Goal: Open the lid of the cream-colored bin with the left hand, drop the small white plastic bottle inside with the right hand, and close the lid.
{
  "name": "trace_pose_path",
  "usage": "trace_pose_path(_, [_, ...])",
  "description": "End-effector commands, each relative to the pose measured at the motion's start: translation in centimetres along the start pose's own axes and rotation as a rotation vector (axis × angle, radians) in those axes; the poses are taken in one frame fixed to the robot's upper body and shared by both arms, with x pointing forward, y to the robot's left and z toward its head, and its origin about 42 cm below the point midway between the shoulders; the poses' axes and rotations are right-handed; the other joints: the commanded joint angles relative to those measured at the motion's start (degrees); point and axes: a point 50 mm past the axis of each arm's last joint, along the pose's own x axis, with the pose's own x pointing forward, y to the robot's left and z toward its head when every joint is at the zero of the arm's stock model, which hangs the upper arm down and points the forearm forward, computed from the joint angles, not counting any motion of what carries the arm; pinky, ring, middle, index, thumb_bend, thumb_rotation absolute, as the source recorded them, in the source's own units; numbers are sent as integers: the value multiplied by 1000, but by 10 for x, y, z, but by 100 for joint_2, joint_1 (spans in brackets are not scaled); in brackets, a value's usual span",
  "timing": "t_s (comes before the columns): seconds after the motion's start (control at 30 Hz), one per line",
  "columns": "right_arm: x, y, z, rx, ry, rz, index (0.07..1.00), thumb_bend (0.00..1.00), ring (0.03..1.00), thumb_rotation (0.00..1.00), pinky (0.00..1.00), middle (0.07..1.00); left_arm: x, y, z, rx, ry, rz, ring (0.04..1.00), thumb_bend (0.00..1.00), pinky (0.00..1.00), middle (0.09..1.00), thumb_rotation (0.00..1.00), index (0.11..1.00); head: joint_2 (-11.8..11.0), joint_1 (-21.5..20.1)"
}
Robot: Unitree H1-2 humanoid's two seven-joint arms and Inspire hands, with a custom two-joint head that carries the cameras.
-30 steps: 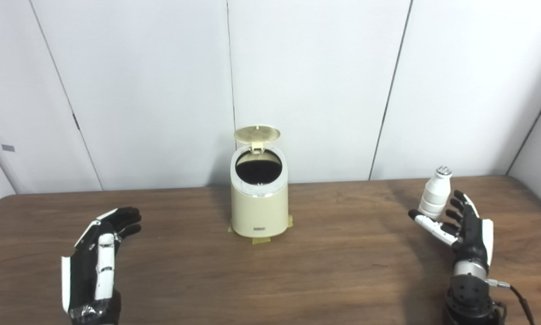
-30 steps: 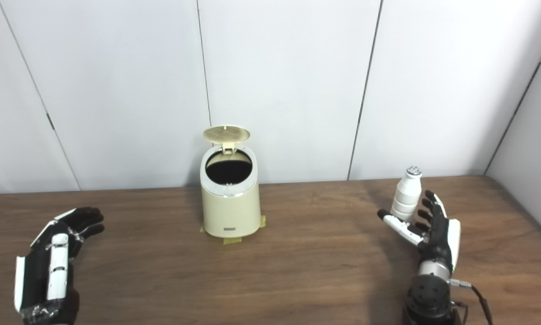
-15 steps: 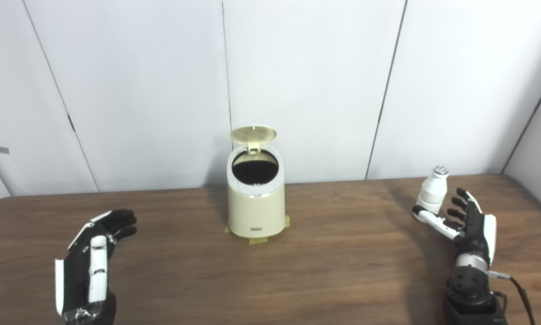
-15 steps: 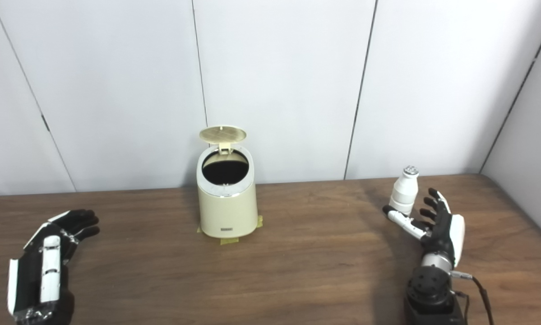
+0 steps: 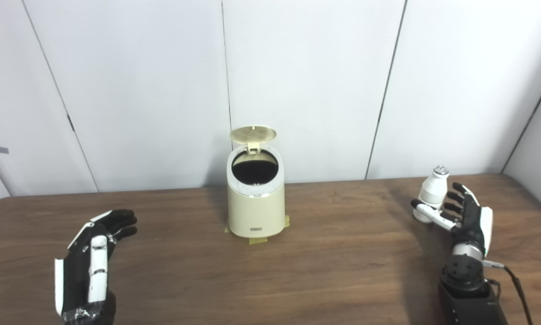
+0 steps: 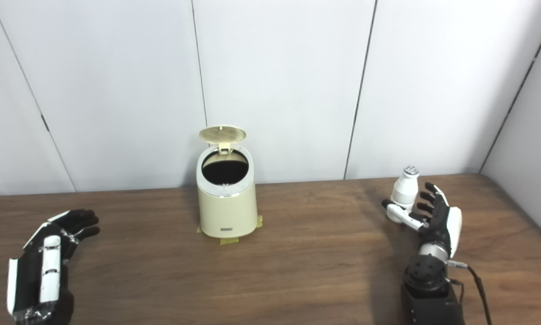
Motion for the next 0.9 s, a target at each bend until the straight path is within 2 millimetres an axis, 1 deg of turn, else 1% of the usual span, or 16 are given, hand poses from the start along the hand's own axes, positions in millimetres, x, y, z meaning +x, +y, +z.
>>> trace_pose_path(0.0, [24, -9, 40, 7, -125, -28, 824, 806, 721, 248, 603, 783, 9, -4, 17, -12, -91, -21, 683, 300, 665, 672, 729, 637, 8, 5])
trace_pose_path(0.2, [34, -3, 44, 19, -142, -25, 804, 819, 729, 230, 607, 786, 8, -5, 19, -4, -95, -19, 682, 306, 659, 671, 727, 638, 19, 16])
trace_pose_path(0.23, [35, -2, 45, 17, -146, -27, 799, 816, 717, 224, 599, 772, 8, -5, 19, -4, -95, -19, 680, 304, 654, 670, 726, 637, 19, 16])
trace_pose_path(0.3, [36, 0, 48, 21, -145, -35, 787, 819, 646, 209, 521, 717, 7, -5, 20, -5, -96, -20, 680, 303, 653, 671, 727, 638, 32, 26])
trace_pose_path(0.33, [37, 1, 49, 26, -142, -39, 782, 821, 639, 204, 509, 713, 7, -5, 20, -7, -96, -21, 681, 297, 655, 672, 728, 639, 32, 26])
trace_pose_path(0.43, [39, 2, 51, 43, -141, -53, 770, 817, 673, 178, 550, 734, 7, -6, 21, -6, -93, -18, 679, 289, 649, 671, 726, 638, 32, 26])
trace_pose_path(0.5, [39, 2, 52, 59, -154, -85, 730, 820, 654, 148, 535, 711, 7, -6, 21, -3, -92, -17, 677, 292, 646, 669, 726, 636, 37, 35])
trace_pose_path(0.57, [39, 2, 53, 72, -185, -125, 651, 804, 593, 46, 486, 647, 7, -6, 21, -6, -94, -22, 679, 289, 652, 671, 730, 638, 38, 37])
trace_pose_path(0.6, [39, 3, 53, 70, -197, -139, 572, 664, 568, 84, 468, 618, 7, -6, 21, -6, -96, -24, 679, 286, 652, 670, 733, 638, 38, 34])
trace_pose_path(0.63, [39, 3, 53, 68, -205, -147, 522, 577, 533, 105, 439, 584, 7, -6, 21, -5, -97, -24, 676, 284, 648, 668, 735, 636, 38, 34])
trace_pose_path(0.67, [39, 3, 52, 64, -211, -152, 506, 547, 521, 113, 429, 572, 8, -6, 22, -8, -97, -25, 675, 283, 646, 667, 735, 636, 37, 28])
trace_pose_path(0.7, [39, 3, 52, 61, -214, -156, 491, 537, 493, 57, 405, 538, 8, -6, 22, -8, -96, -25, 675, 286, 645, 666, 734, 636, 41, 22])
trace_pose_path(0.73, [39, 2, 51, 57, -217, -156, 484, 531, 462, 23, 380, 513, 8, -6, 22, -8, -97, -24, 675, 287, 642, 666, 733, 636, 41, 22])
trace_pose_path(0.77, [39, 2, 50, 46, -218, -153, 481, 529, 447, 11, 367, 505, 8, -6, 22, -7, -98, -24, 673, 286, 641, 665, 734, 635, 40, 16])
trace_pose_path(0.87, [39, 0, 47, 25, -215, -141, 477, 527, 448, 1, 365, 501, 8, -6, 22, -2, -99, -26, 674, 289, 652, 664, 737, 635, 46, 8])
